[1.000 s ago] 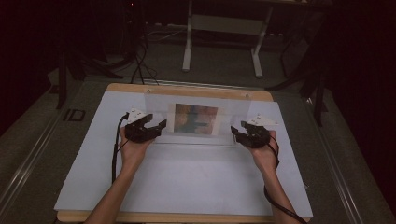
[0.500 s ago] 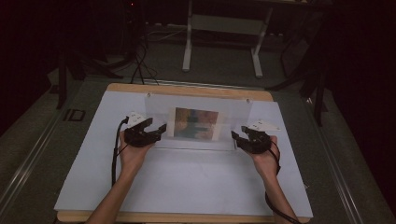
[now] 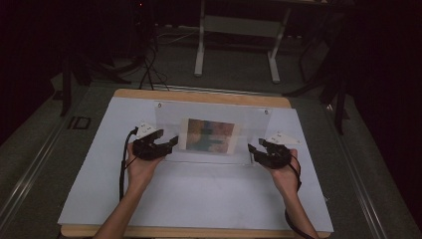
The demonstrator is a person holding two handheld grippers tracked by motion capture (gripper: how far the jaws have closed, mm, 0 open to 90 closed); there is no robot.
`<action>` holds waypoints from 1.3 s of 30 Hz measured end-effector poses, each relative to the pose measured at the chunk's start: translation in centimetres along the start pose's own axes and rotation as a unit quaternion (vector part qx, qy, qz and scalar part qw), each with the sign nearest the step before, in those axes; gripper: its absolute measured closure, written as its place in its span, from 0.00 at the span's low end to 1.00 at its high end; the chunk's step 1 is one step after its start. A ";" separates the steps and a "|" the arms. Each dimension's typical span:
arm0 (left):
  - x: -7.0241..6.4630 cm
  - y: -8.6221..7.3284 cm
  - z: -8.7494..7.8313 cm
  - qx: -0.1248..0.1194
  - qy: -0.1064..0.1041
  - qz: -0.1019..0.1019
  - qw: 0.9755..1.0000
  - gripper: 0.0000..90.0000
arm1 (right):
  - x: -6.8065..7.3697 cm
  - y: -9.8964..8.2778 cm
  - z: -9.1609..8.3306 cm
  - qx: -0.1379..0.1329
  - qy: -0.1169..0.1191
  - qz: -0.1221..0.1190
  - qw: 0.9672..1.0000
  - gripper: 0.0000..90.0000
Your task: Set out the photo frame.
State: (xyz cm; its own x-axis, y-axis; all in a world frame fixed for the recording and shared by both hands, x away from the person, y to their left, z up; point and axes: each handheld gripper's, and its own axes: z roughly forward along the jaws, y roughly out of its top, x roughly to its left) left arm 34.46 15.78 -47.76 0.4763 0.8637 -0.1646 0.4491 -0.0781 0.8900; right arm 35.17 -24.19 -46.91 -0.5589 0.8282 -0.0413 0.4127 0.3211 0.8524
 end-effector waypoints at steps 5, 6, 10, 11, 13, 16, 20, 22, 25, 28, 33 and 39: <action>0.4 0.0 -0.2 0.003 -0.014 0.003 1.000 0.41 | -0.1 -0.2 0.0 -0.003 0.004 -0.002 1.000 0.55; 0.6 0.0 -0.3 0.003 -0.019 0.006 1.000 0.43 | -0.2 -0.3 0.0 -0.005 0.006 -0.006 1.000 0.56; 1.0 -0.3 -0.7 -0.004 -0.024 0.013 1.000 0.40 | -0.2 -0.3 -0.1 -0.005 0.006 -0.015 1.000 0.55; 1.0 -0.3 -0.7 -0.004 -0.024 0.013 1.000 0.40 | -0.2 -0.3 -0.1 -0.005 0.006 -0.015 1.000 0.55; 1.2 -0.3 -1.0 -0.008 -0.024 0.012 1.000 0.40 | -0.4 -0.4 -0.2 -0.005 0.006 -0.014 1.000 0.54; 1.5 -0.4 -1.2 -0.009 -0.023 0.011 1.000 0.40 | -0.7 -0.4 -0.3 -0.005 0.006 -0.007 1.000 0.52; 1.6 -0.6 -0.9 0.001 -0.011 0.018 1.000 0.43 | -0.9 -0.4 -0.7 -0.006 0.013 -0.005 1.000 0.52; 1.7 -0.7 -0.9 0.000 -0.012 0.016 1.000 0.43 | -0.5 -0.4 -0.8 -0.005 0.021 -0.013 1.000 0.54; 1.7 -0.7 -0.9 -0.001 -0.011 0.019 1.000 0.42 | -0.3 -0.4 -0.7 -0.003 0.013 -0.019 1.000 0.55; 1.7 -0.6 -0.8 0.000 -0.010 0.020 1.000 0.41 | -0.5 -0.5 -0.9 -0.004 0.019 -0.014 1.000 0.58; 1.8 -0.6 -1.0 -0.001 -0.010 0.020 1.000 0.40 | -0.6 -0.5 -0.9 -0.001 0.027 -0.019 0.999 0.55; 2.4 -0.1 -2.3 -0.023 -0.021 0.013 0.999 0.42 | -1.6 -0.7 -1.5 -0.003 0.029 -0.014 0.999 0.53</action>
State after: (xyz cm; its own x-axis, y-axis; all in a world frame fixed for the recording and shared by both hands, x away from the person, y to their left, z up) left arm 33.83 19.00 -47.30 0.5187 0.8402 -0.1579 0.4020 -0.0767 0.9124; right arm 34.69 -26.47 -46.65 -0.6102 0.7915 -0.0350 0.3924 0.3403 0.8546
